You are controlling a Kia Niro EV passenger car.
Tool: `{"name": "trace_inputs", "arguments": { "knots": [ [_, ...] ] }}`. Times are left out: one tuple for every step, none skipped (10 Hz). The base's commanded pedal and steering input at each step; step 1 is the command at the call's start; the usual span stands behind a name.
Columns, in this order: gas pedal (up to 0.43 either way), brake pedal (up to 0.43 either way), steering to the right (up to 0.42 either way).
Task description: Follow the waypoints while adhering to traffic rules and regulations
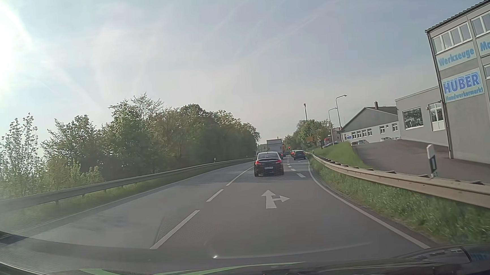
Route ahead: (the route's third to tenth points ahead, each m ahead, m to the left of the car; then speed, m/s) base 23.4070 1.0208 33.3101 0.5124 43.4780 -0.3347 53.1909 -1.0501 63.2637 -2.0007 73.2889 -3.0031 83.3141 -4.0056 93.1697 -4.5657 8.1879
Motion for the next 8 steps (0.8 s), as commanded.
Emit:
{"name": "trace_inputs", "arguments": {
  "knots": [
    [0.118,0.000,0.008],
    [0.118,0.000,0.008],
    [0.118,0.000,0.008],
    [0.118,0.000,0.008],
    [0.118,0.000,0.008],
    [0.118,0.000,0.008],
    [0.118,0.000,0.008],
    [0.118,0.000,0.006]
  ]
}}
